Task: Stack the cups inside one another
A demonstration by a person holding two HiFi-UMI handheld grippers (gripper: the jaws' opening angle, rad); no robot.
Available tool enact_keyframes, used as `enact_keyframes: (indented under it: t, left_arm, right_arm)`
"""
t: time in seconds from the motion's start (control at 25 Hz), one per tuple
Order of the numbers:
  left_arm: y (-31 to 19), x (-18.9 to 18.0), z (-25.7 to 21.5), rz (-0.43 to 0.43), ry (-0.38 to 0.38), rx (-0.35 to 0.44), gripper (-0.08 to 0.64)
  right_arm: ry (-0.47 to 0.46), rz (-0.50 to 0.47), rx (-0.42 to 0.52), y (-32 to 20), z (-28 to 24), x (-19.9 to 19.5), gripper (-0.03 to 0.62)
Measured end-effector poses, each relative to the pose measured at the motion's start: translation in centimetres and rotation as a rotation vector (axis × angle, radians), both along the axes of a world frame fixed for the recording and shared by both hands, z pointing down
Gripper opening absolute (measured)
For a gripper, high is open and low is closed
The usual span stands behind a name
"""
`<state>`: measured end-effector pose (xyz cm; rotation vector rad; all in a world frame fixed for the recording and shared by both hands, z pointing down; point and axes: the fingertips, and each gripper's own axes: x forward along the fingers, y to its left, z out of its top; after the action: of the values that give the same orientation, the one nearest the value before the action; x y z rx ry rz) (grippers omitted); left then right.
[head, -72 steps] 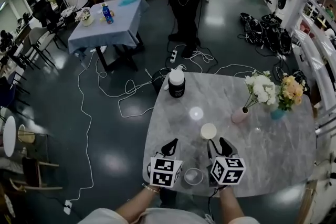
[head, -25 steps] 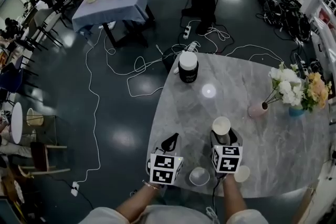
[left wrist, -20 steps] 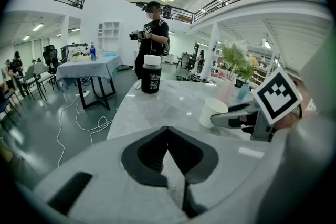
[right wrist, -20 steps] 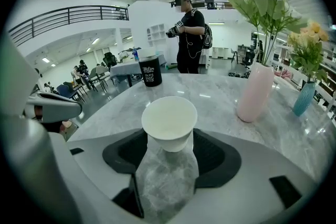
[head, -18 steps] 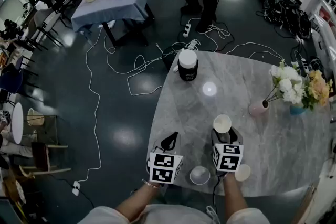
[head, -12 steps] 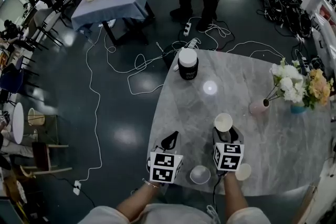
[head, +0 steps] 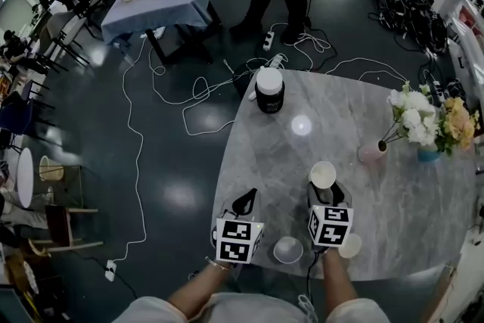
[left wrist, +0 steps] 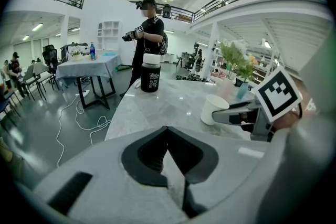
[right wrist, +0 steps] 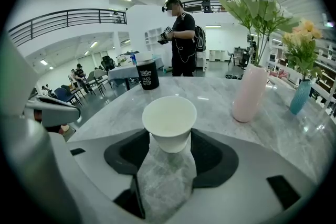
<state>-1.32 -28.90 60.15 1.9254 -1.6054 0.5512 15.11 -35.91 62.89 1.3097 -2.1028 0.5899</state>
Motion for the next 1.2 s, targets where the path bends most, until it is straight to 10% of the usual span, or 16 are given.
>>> enact_keyframes:
  t: [1.2]
  left_arm:
    - [1.2, 0.3, -3.3, 0.053, 0.045, 0.077, -0.006]
  right_arm:
    - [-0.008, 0.075, 0.076, 2.6, -5.8, 0.7, 0.244]
